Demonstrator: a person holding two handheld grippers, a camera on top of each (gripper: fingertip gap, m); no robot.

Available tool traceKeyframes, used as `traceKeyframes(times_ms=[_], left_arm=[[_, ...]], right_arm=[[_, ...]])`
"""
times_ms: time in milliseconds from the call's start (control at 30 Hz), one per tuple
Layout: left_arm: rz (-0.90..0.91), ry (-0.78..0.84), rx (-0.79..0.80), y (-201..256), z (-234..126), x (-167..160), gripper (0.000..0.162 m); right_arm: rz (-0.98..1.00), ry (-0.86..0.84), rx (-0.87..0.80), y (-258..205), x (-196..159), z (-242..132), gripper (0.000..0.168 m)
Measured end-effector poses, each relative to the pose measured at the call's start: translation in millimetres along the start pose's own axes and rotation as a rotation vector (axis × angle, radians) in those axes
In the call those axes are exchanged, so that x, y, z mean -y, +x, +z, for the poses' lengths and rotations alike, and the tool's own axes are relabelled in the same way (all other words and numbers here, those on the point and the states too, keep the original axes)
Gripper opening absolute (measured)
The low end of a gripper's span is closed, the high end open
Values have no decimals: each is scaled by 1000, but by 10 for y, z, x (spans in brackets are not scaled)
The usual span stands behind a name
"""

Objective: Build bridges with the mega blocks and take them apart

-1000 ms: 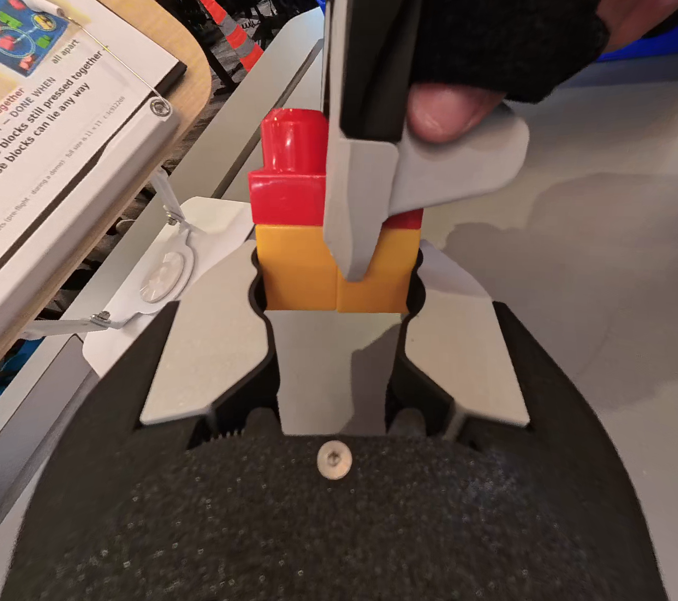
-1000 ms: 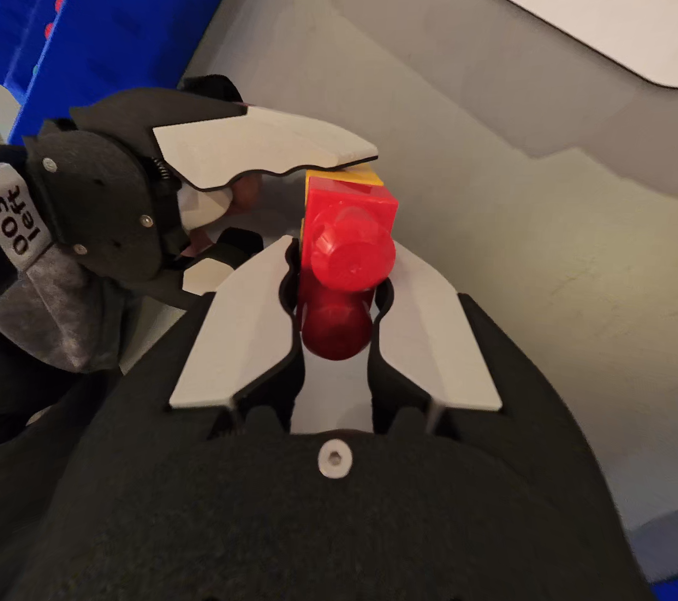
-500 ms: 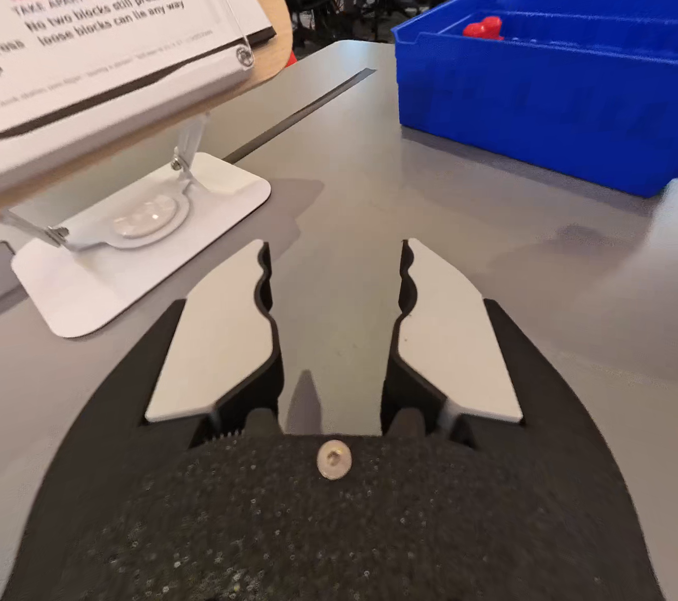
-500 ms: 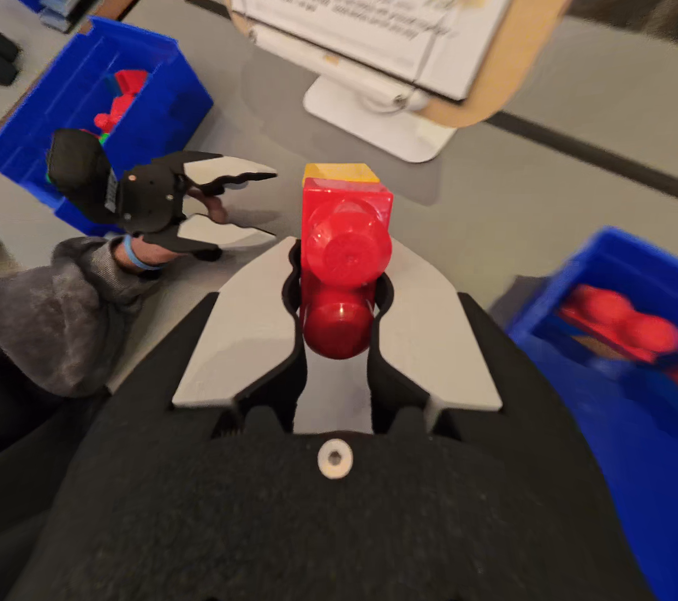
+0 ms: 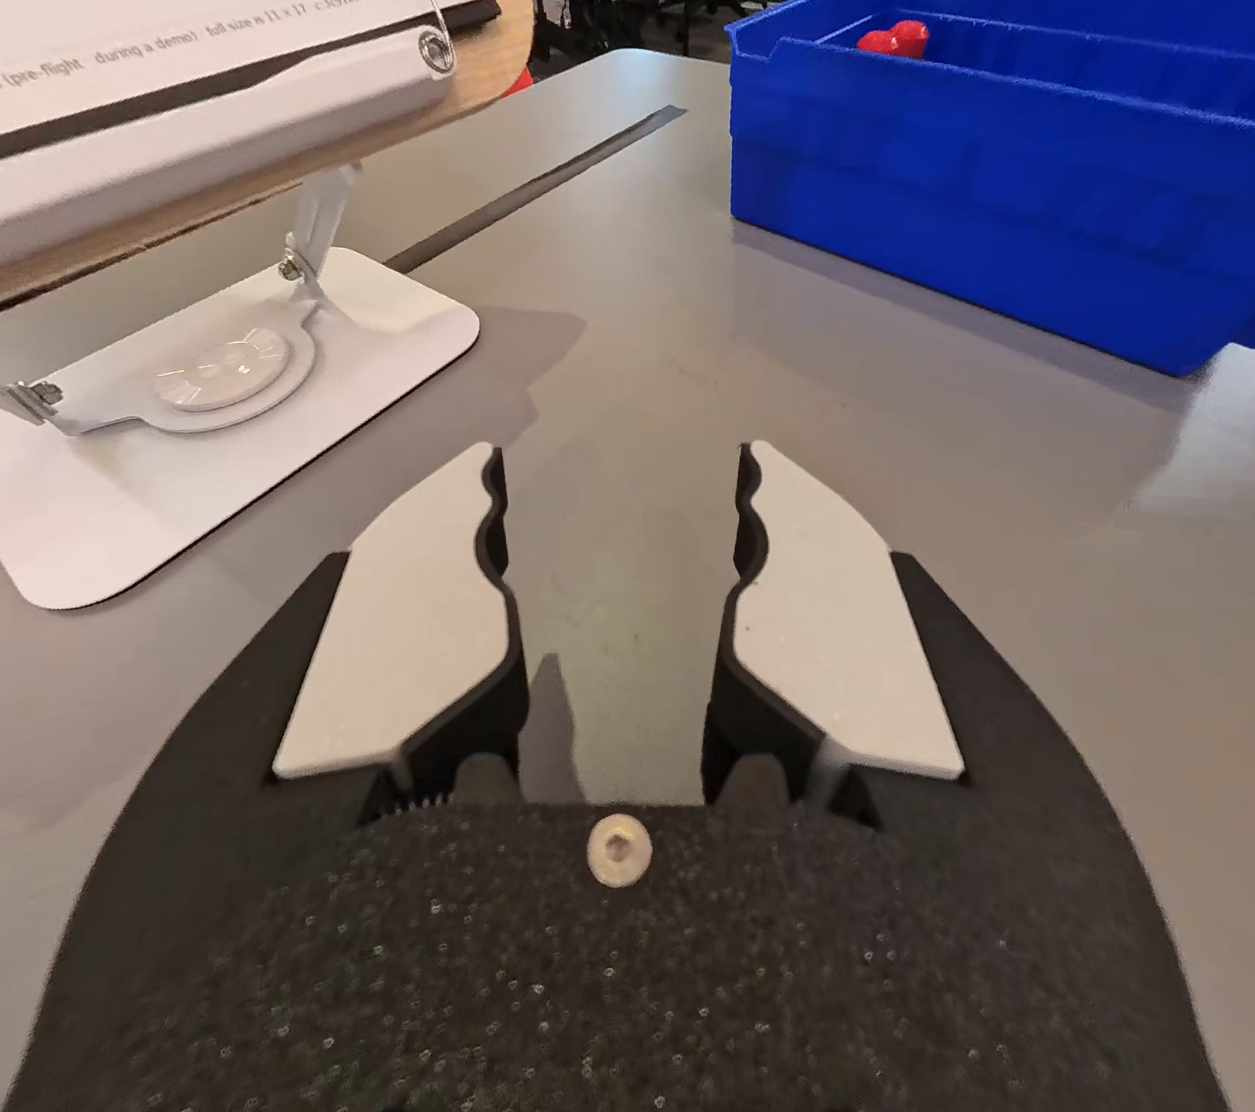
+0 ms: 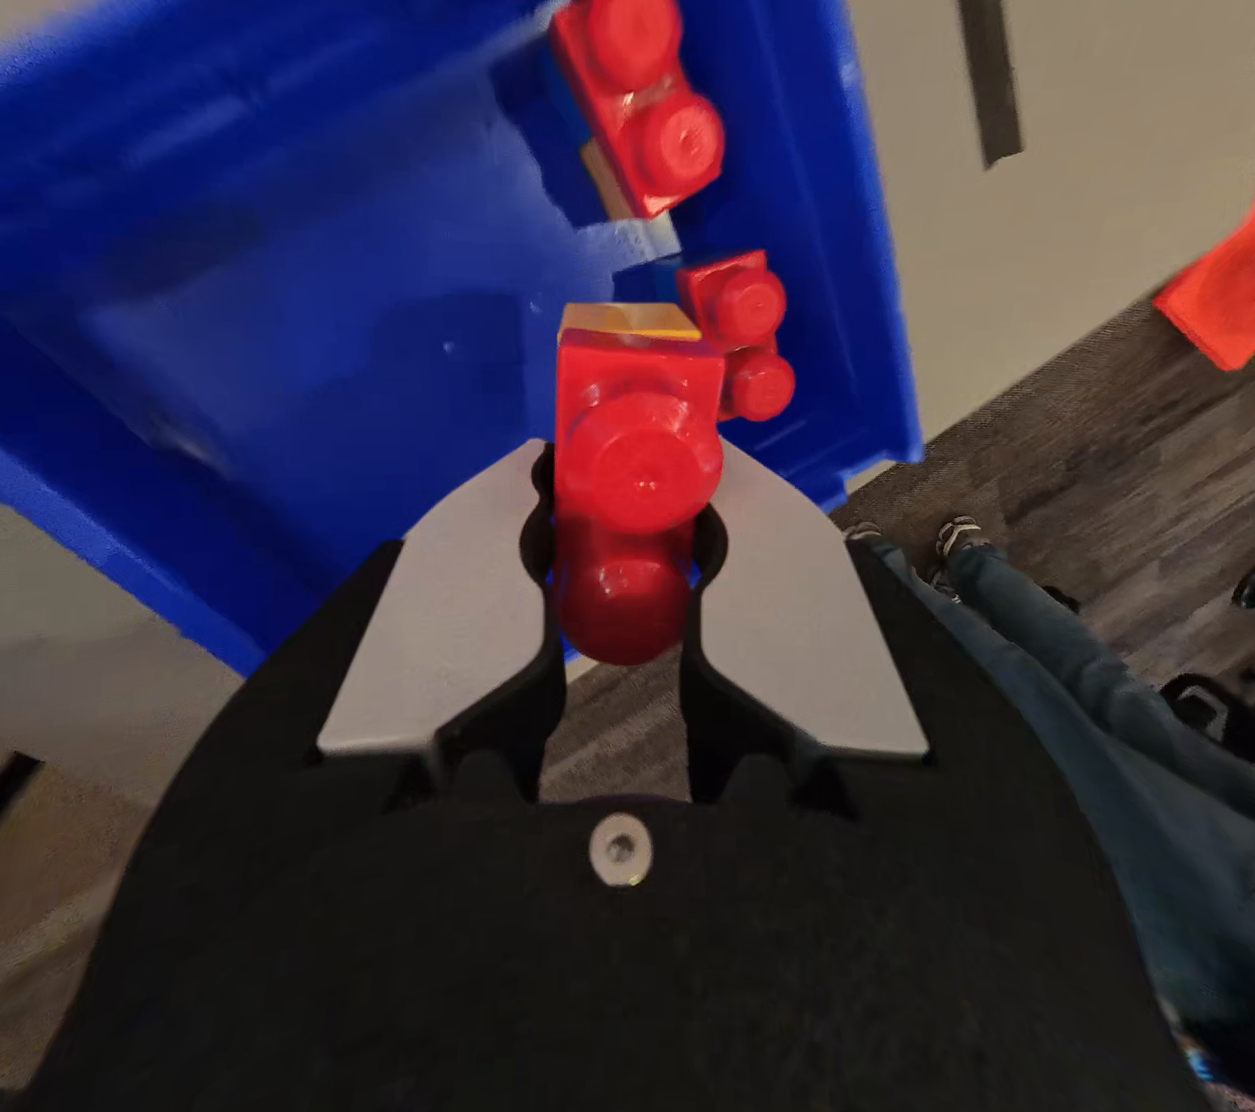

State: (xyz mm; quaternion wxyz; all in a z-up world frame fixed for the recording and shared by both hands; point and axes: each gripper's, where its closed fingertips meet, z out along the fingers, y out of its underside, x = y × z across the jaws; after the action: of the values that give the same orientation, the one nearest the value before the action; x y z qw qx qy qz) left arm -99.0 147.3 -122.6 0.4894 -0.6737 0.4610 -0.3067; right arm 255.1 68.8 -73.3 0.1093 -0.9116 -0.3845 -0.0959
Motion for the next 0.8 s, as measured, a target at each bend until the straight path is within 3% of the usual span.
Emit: traceKeyframes(times_ms=[133,333,700,800], left_arm=[[-6,-10,-5,-4,17,-38,64],[-45,33,-28,2,-17,41,63],[-74,24,-74,65,7,18,64],[-76,22,-78,74,9,15,64]], right_arm=[[-133,-82,61,8,-186,443,38],[-271,-105,145,-51,-233,752,39],[-442,-155,175,-46,-357,1002,38],[-478,-217,107,-1,-421,880,49]])
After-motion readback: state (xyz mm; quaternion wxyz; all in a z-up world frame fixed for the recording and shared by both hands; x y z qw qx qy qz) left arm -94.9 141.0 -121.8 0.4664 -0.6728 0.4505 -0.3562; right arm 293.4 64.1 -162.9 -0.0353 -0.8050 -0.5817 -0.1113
